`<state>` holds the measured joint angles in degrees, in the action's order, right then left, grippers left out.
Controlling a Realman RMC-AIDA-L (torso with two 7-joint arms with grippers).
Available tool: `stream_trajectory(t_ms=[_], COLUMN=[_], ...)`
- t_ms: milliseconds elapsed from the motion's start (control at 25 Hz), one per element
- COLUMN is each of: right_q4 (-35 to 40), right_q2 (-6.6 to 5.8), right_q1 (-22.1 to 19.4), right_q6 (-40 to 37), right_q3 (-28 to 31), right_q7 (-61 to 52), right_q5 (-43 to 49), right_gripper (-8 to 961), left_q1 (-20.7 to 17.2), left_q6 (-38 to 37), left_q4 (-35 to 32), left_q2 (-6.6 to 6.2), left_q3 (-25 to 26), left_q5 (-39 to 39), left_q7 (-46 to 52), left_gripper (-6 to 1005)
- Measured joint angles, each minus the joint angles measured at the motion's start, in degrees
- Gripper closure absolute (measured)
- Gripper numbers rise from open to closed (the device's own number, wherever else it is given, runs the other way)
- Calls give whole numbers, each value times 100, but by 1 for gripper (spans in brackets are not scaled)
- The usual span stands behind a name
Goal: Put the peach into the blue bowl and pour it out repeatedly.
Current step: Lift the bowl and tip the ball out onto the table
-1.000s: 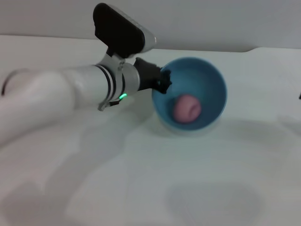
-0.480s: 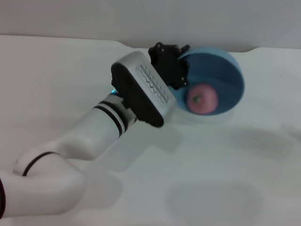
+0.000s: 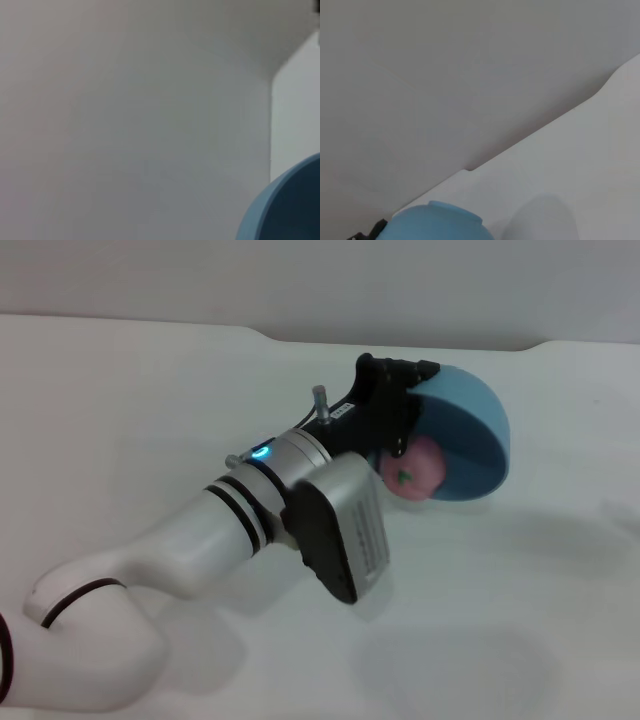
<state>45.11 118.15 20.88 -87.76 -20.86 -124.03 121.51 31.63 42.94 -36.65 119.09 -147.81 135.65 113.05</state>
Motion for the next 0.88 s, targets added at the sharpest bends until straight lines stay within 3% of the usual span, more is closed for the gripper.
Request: stream_trajectory(t_ms=[400,880], right_q4=[-26,-159], right_q2=[2,7], right_q1=[-12,-44], right_q6=[14,38], right_q3=[1,-26], right_q7=[12,16], right_q5=[193,198], right_gripper=[552,547], left_q1=[38,-9], left_q6=[400,758], left_q4=[18,81], left_q2=[0,0], left_q3=[-246,-203], left_q5=[3,-62], left_q7=[-584,-972], left_gripper=[1000,1001])
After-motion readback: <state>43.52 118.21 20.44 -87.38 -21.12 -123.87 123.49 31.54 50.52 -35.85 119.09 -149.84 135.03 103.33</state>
